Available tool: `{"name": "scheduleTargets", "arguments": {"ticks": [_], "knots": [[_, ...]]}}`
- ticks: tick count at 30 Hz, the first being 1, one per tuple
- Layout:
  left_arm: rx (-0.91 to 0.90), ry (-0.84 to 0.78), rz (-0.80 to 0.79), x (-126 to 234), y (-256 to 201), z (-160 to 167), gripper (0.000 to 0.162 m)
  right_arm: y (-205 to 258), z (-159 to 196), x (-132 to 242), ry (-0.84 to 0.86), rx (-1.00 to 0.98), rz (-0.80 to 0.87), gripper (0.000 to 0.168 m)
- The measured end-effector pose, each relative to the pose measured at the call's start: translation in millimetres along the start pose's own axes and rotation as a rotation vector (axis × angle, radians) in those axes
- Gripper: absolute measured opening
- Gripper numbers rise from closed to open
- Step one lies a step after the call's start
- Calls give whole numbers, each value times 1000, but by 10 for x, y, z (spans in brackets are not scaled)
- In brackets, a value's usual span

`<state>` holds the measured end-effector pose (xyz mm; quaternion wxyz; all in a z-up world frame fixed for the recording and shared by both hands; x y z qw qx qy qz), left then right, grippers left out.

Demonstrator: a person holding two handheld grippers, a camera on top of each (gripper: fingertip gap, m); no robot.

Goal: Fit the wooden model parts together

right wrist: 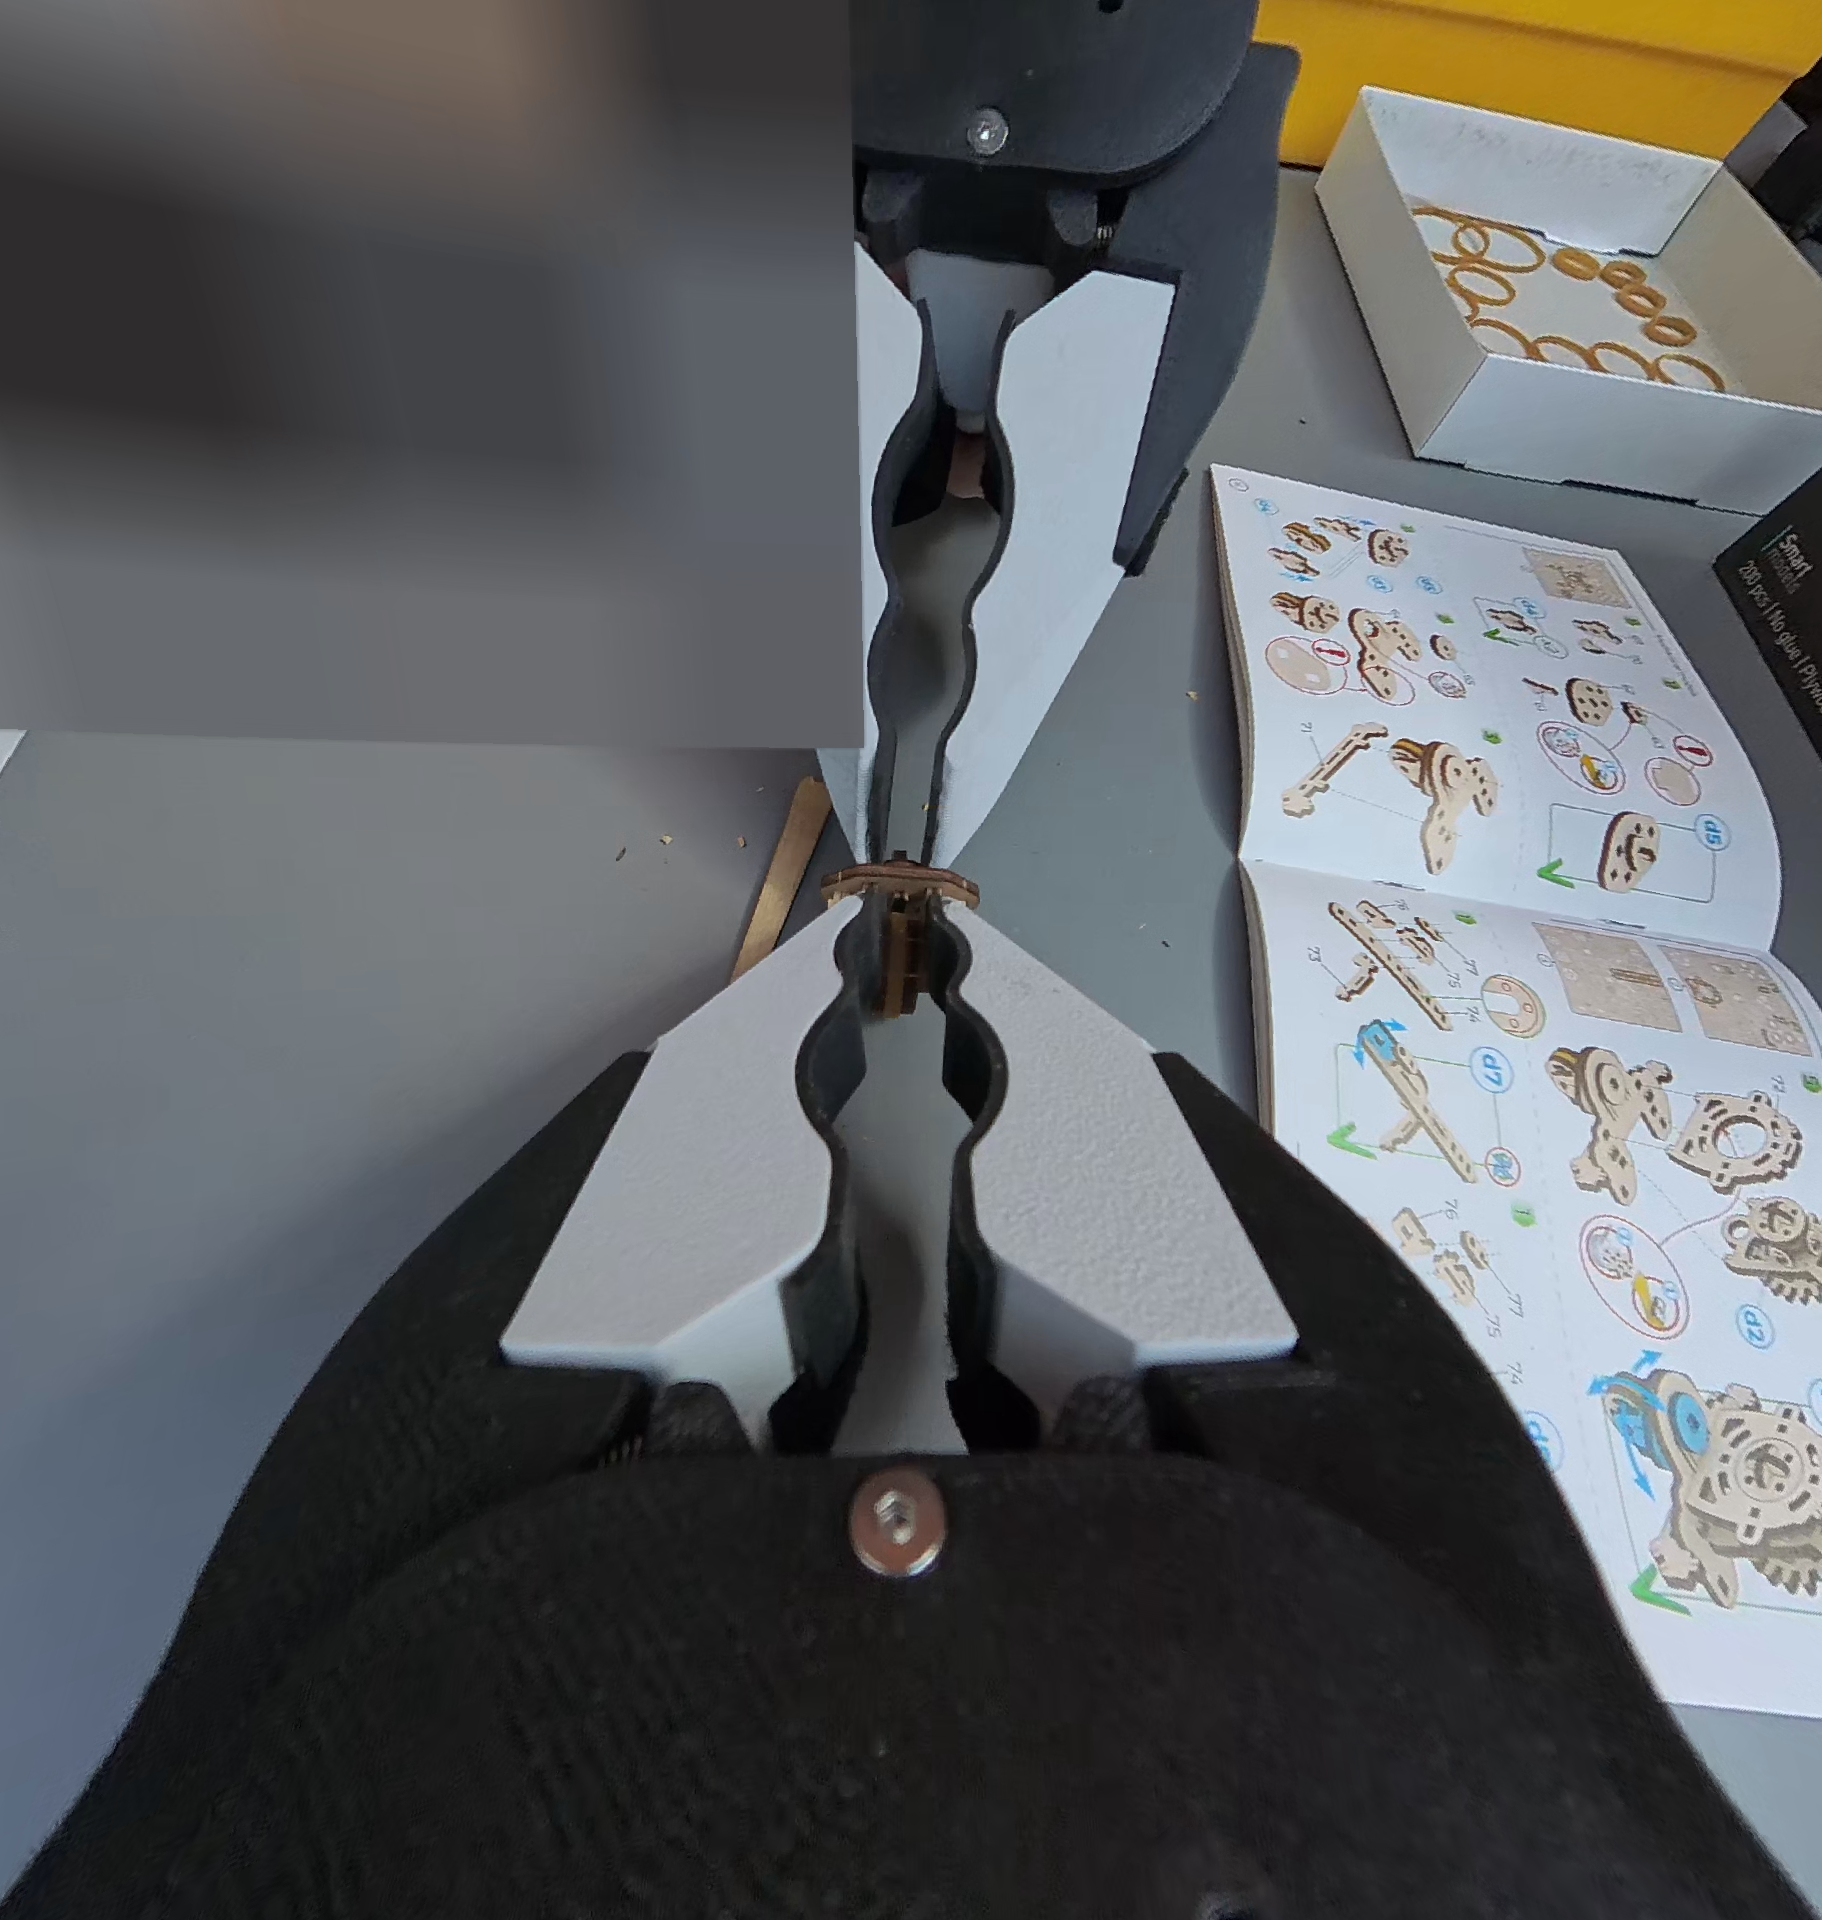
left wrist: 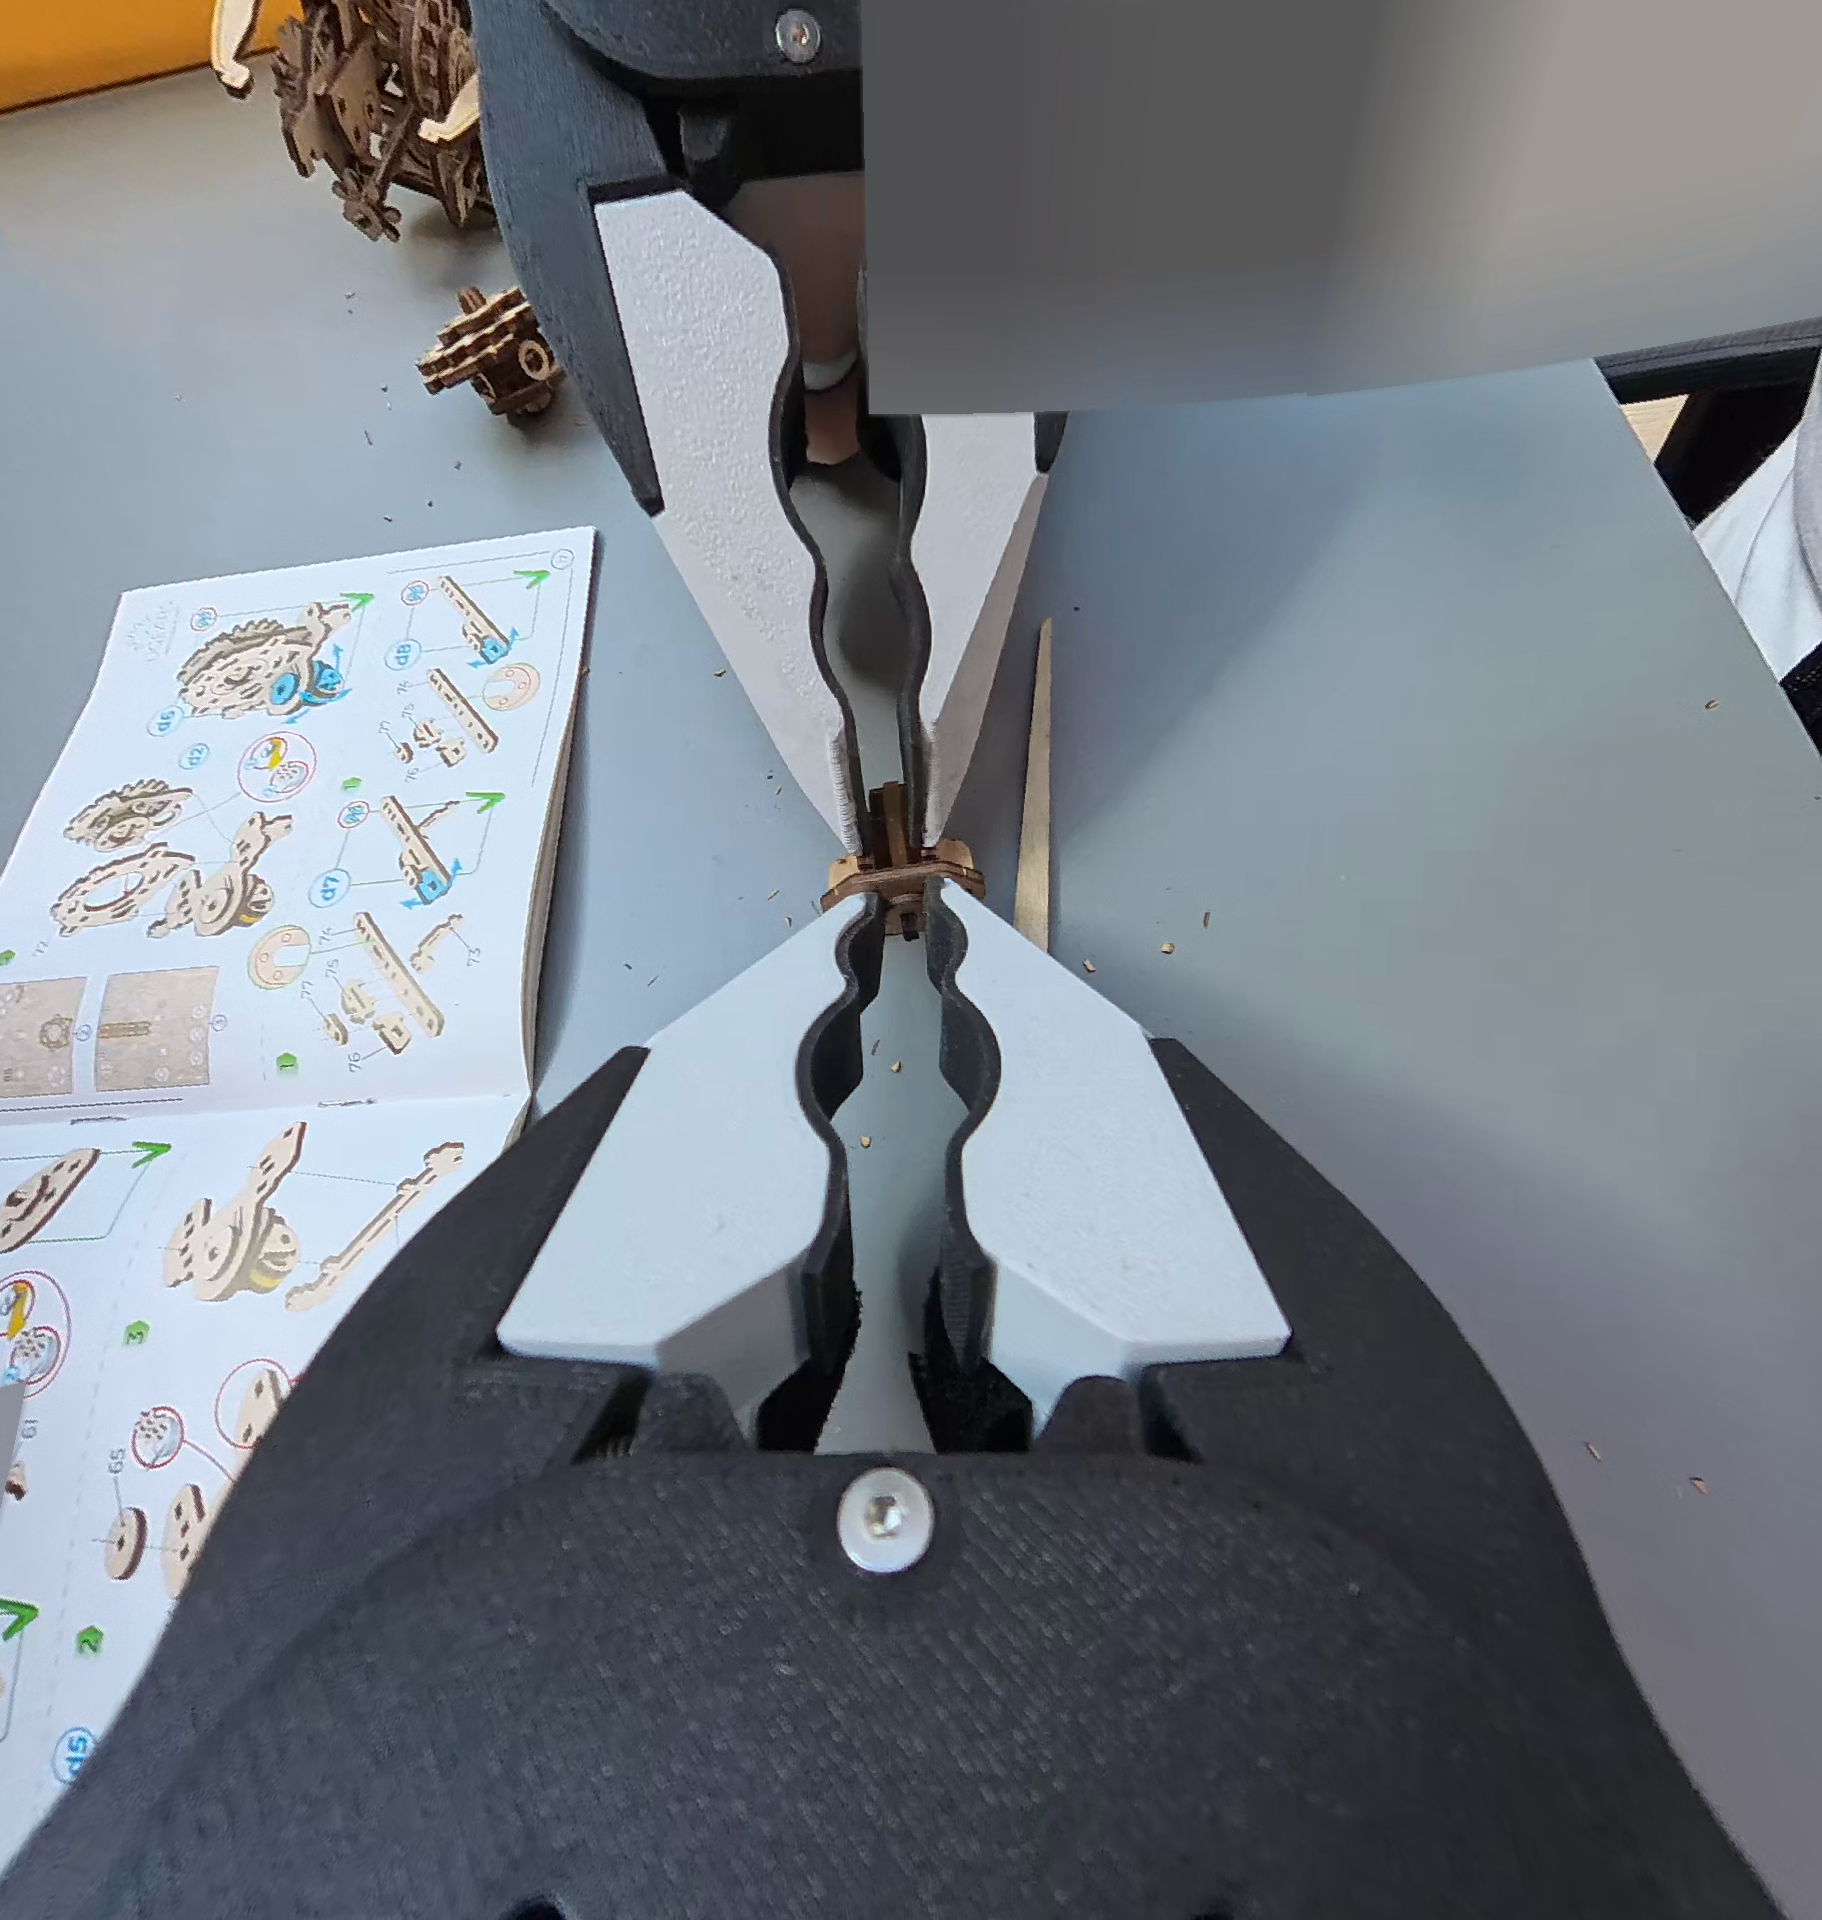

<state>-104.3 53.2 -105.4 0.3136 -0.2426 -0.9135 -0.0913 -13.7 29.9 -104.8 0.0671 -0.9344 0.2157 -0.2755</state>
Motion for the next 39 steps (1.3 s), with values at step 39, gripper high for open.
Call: {"name": "scheduleTargets", "arguments": {"ticks": [39], "knots": [[7, -26, -27, 29, 35, 7, 17, -12, 15, -2, -2, 53, 6, 6]]}}
Point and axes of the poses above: each gripper's, where its closed fingertips meet, x back along the fingers, z out of its underside, y = z × x across the jaws, the point moved 6 cm from there along x, back along the fingers, and after that the axes turned 11 degrees about z, right-handed, at the moved point
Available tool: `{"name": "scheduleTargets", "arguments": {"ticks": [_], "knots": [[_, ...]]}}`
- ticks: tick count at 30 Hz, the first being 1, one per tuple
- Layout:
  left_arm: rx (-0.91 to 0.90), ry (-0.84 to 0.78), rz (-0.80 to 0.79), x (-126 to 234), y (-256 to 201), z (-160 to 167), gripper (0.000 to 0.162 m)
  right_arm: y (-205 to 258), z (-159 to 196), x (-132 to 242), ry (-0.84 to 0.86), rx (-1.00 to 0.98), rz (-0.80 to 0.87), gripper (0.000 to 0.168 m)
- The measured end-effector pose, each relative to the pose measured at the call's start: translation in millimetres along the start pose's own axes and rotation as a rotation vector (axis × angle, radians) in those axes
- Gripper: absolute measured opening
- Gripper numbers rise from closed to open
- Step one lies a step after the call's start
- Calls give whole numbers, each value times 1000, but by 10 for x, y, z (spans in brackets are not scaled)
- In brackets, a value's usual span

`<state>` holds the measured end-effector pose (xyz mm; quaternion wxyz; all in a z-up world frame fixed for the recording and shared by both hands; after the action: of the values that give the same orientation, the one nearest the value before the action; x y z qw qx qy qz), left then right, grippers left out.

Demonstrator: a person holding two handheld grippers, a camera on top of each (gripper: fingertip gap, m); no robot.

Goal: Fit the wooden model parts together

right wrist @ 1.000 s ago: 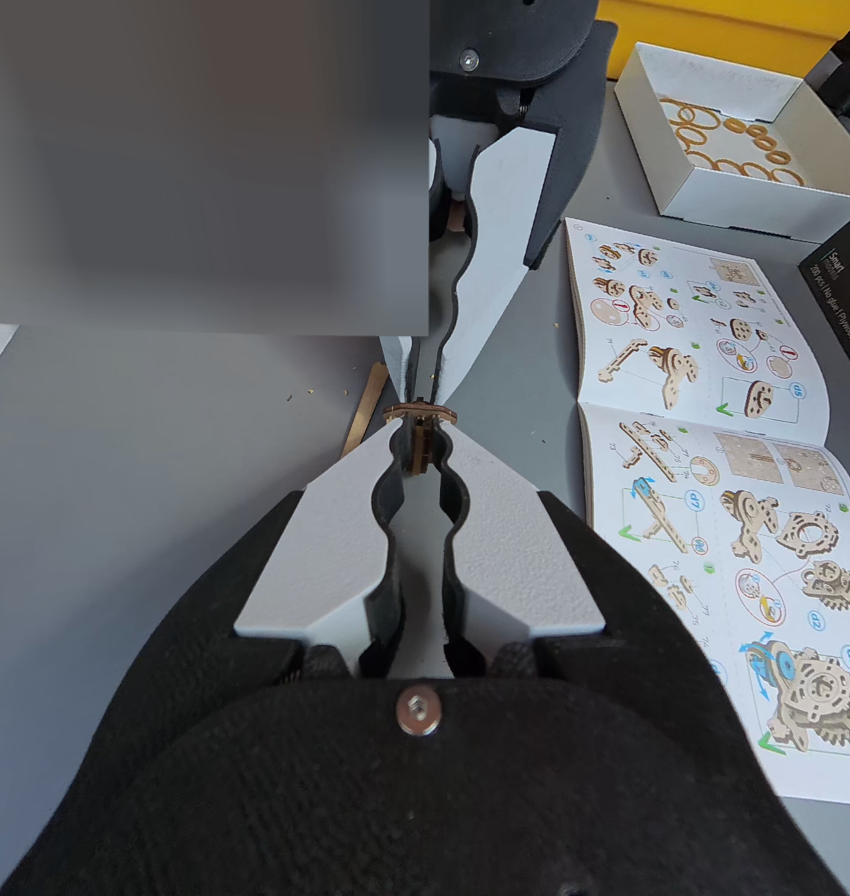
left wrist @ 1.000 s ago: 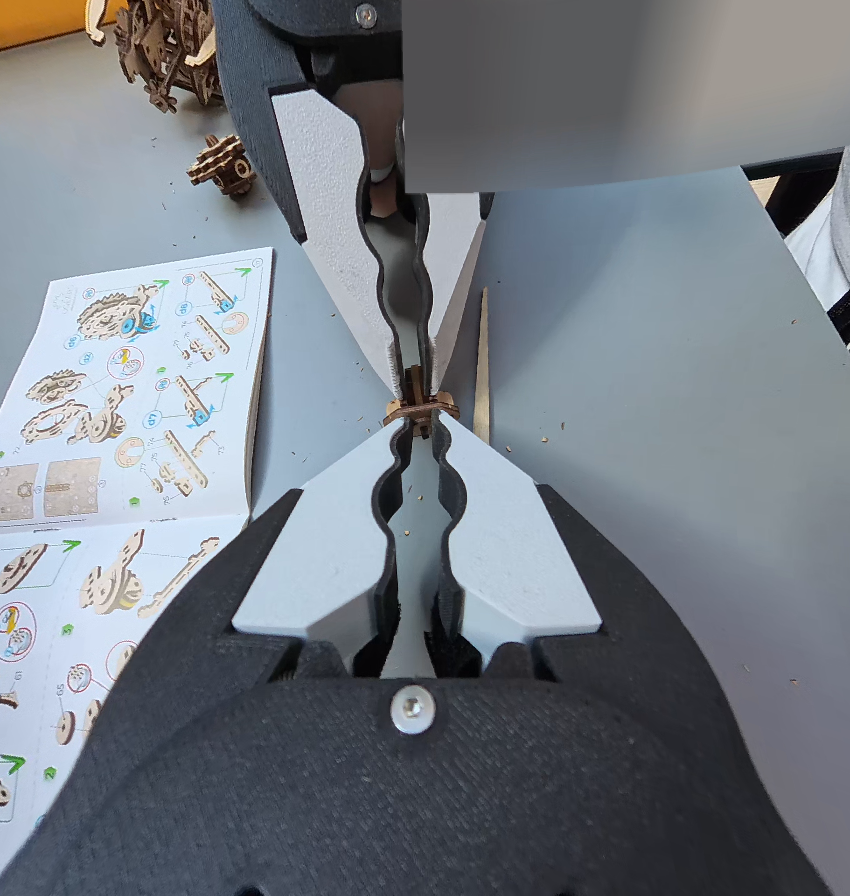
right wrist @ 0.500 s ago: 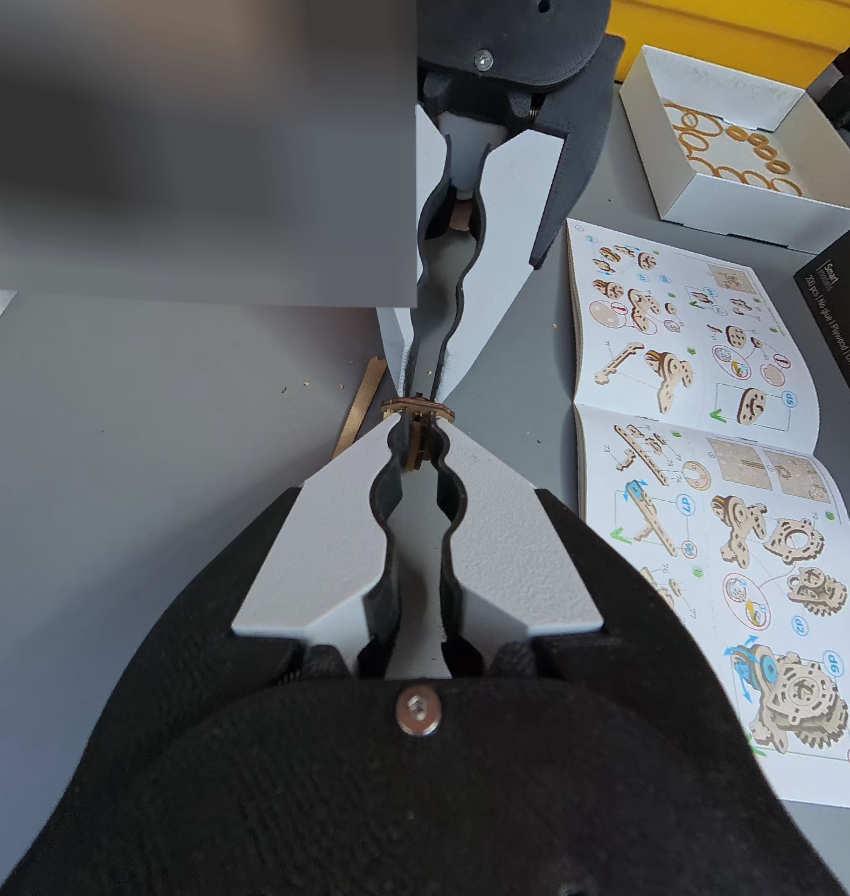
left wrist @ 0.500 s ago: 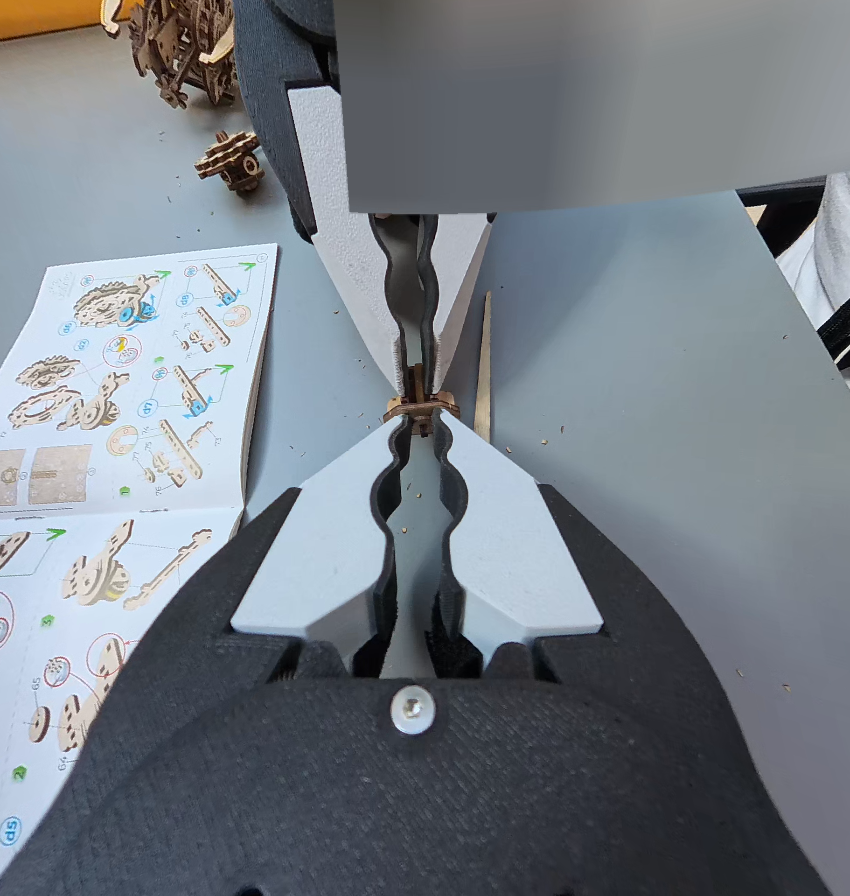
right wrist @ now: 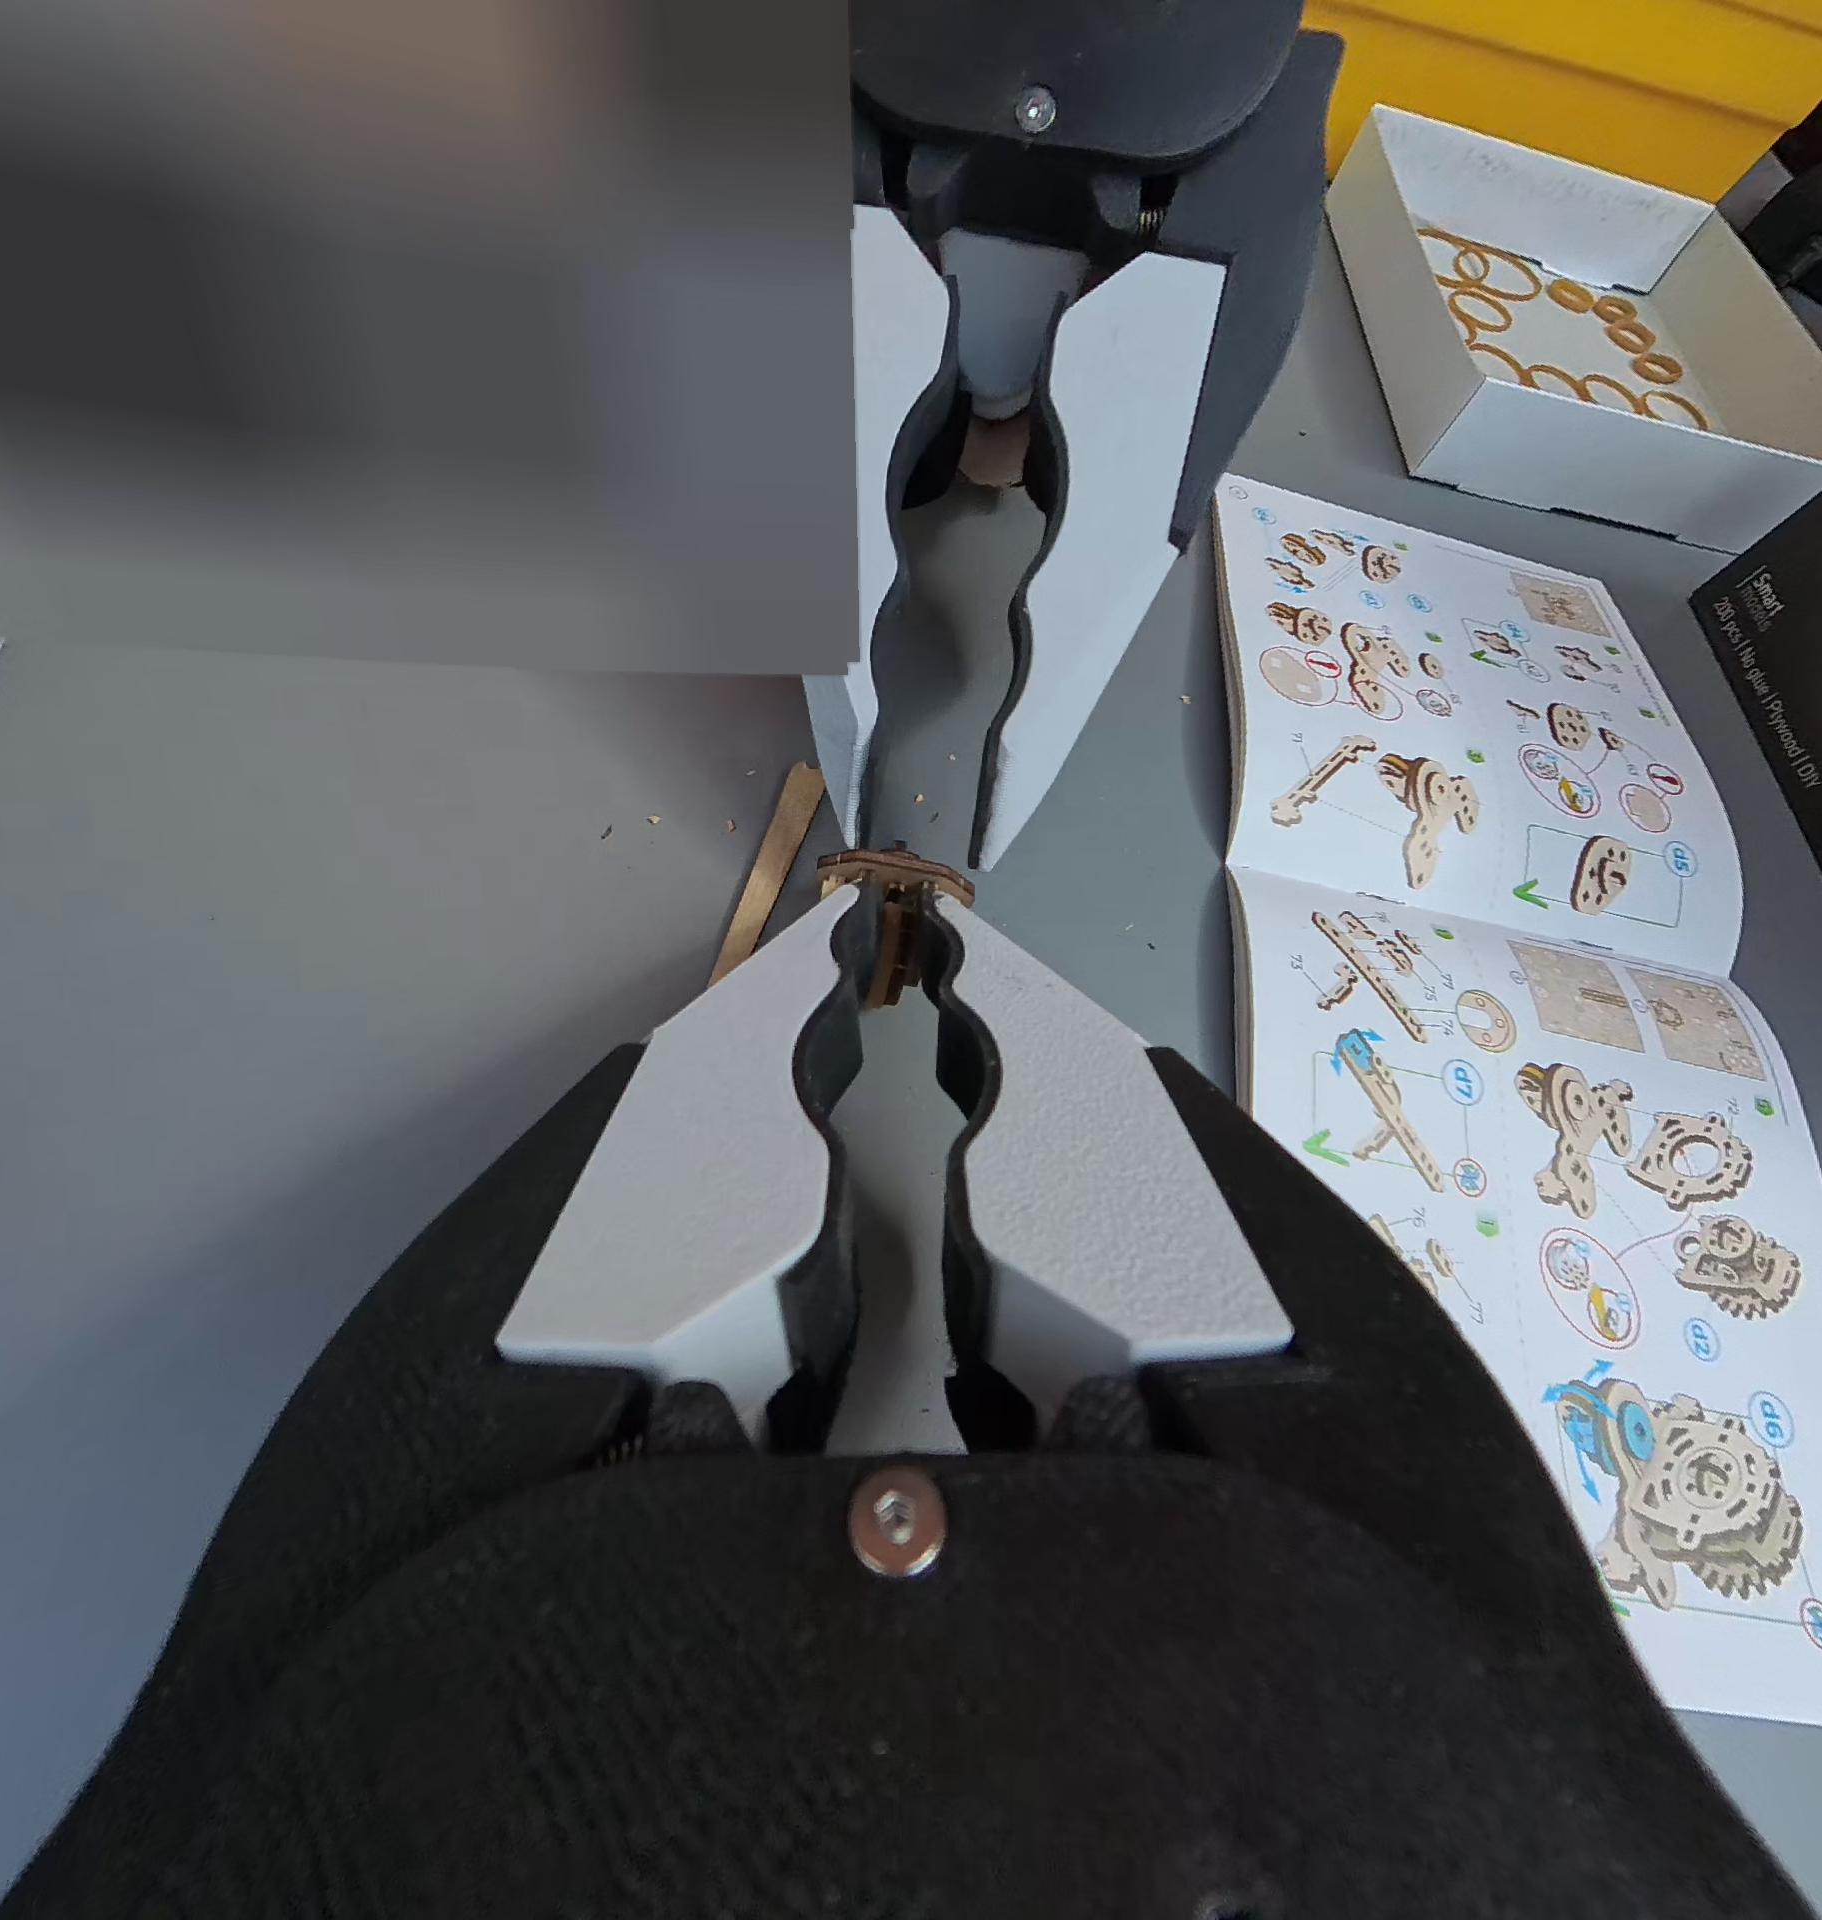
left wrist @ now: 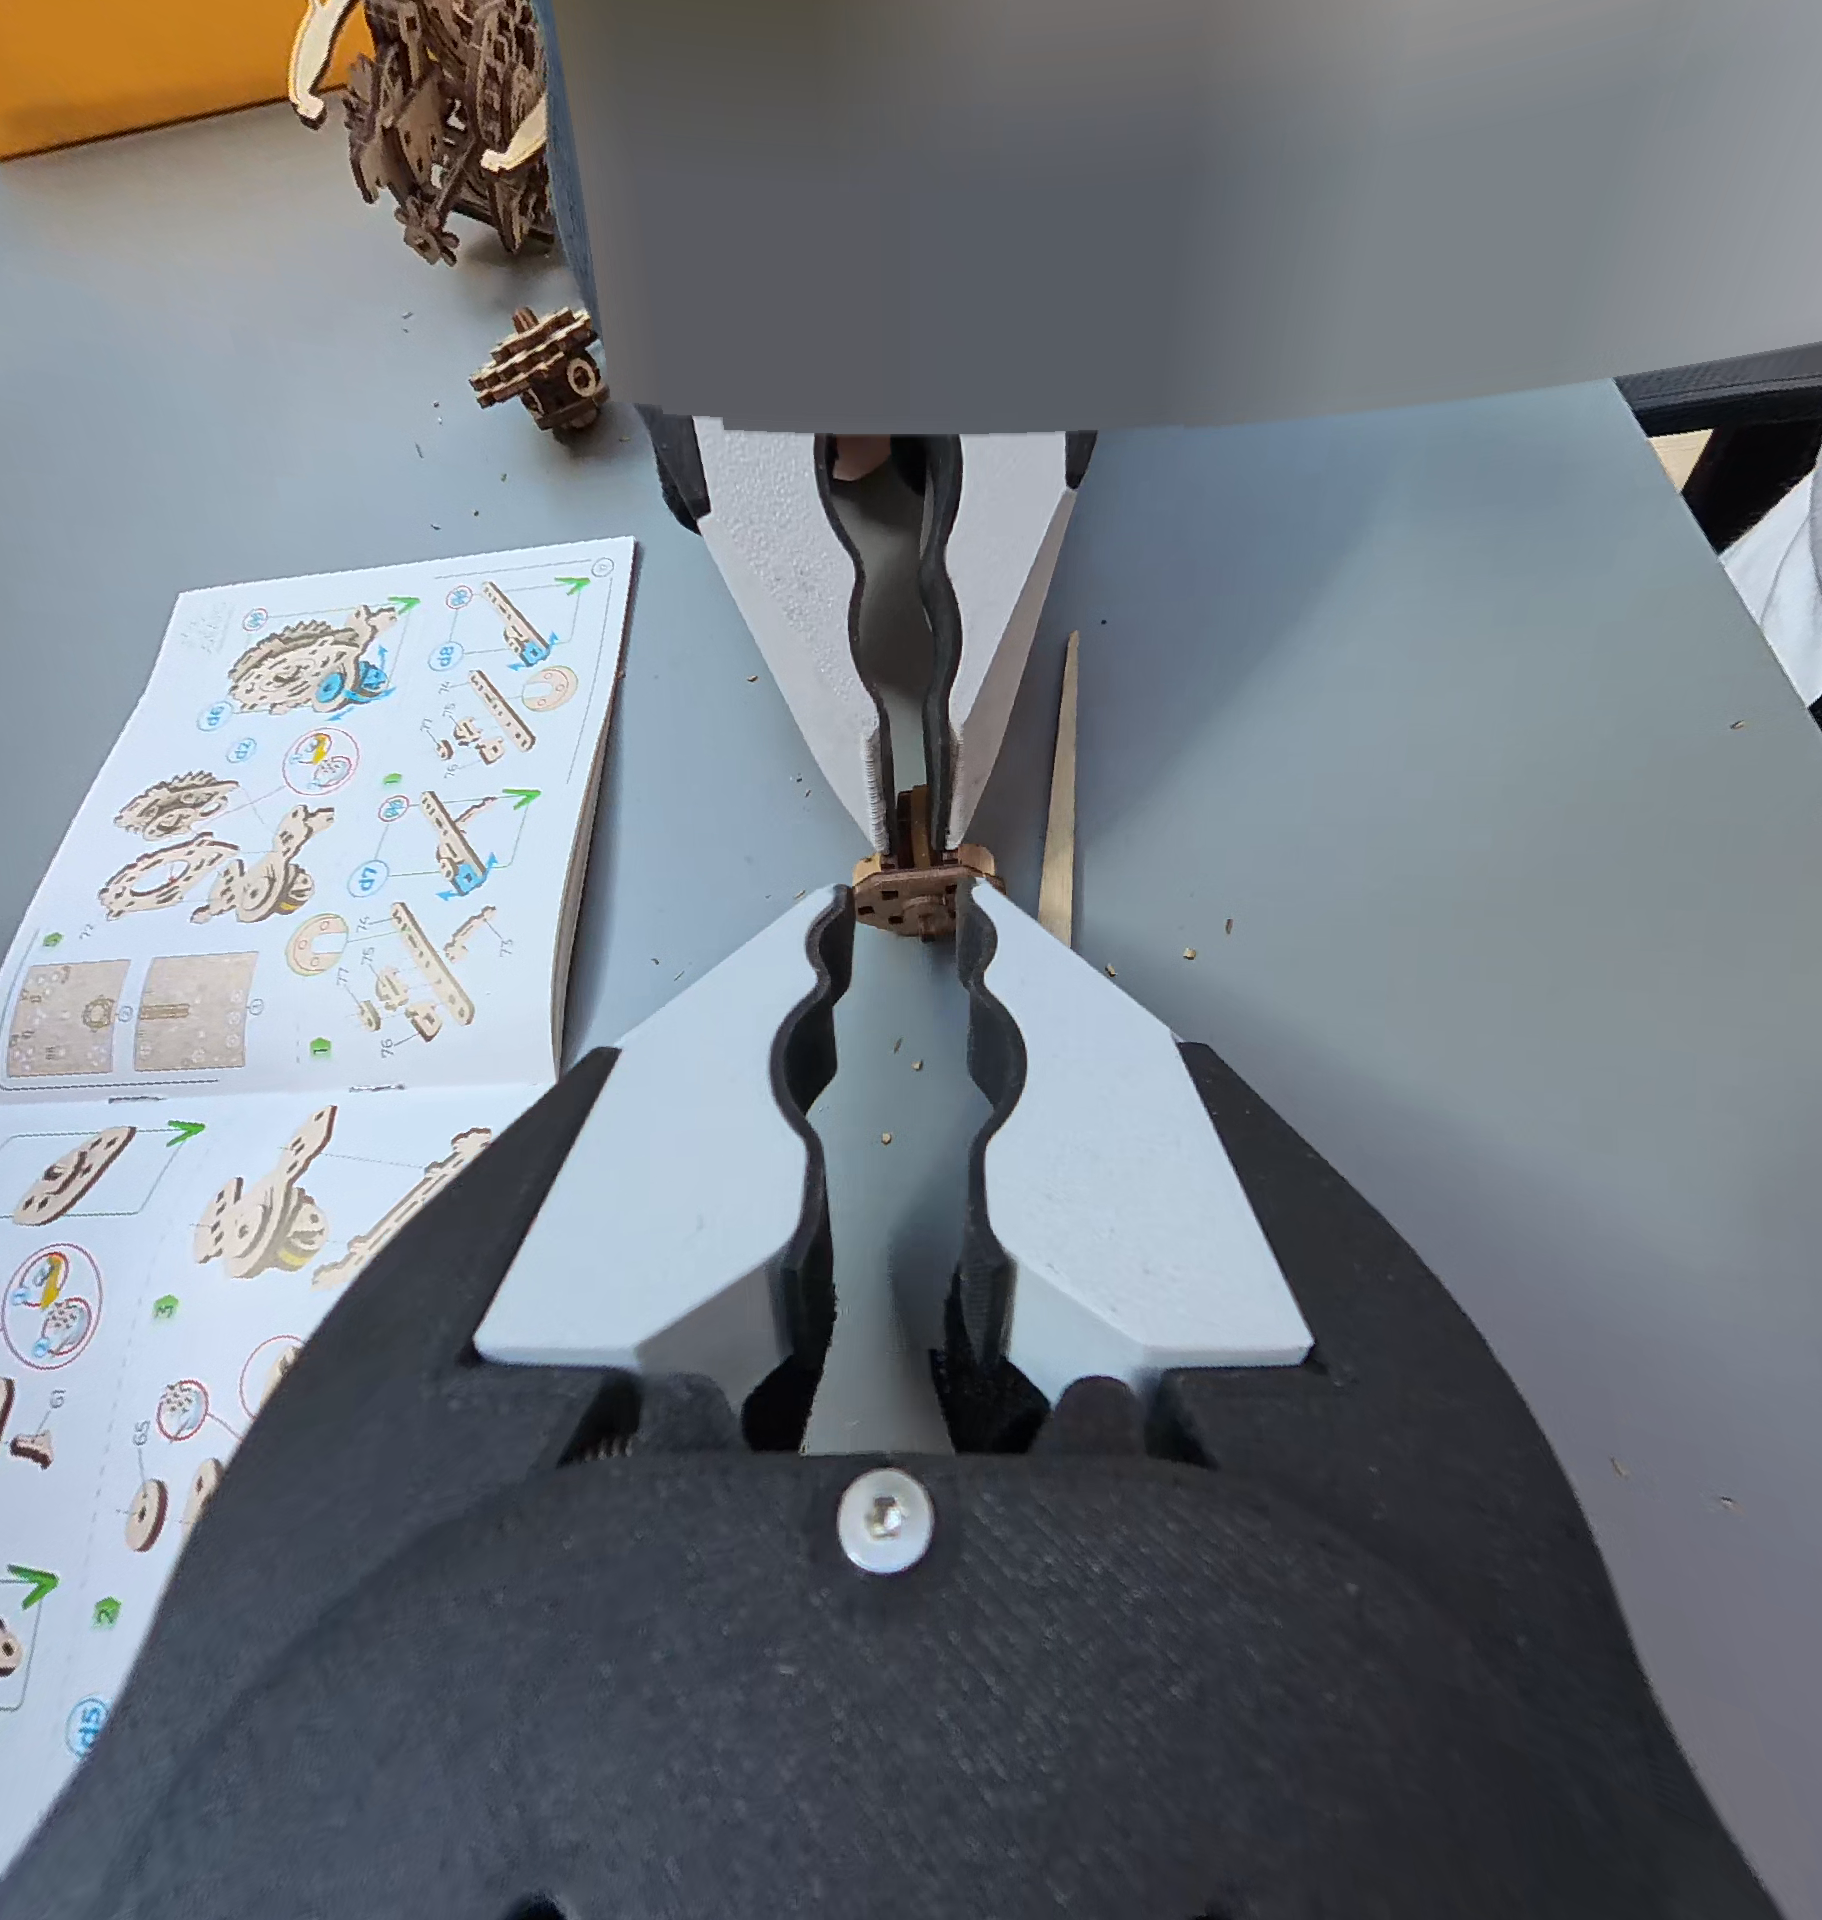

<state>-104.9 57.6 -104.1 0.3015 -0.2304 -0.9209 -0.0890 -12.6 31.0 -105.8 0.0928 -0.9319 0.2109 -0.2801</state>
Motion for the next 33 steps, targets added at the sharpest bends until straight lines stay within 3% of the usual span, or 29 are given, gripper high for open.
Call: {"name": "scheduleTargets", "arguments": {"ticks": [33], "knots": [[-30, 9, -5, -20, -20, -28, 10, -3, -7, 1, -2, -22, -25, 5]]}}
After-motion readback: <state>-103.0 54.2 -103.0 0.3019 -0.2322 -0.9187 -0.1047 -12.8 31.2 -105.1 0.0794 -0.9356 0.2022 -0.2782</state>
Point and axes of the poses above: each gripper's, where its closed fingertips meet, x back along the fingers, z out of its underside, y = z × x across the jaws, the point moved 6 cm from there along x, back along the fingers, and after that the axes turned 11 degrees about z, right-handed, at the moved point
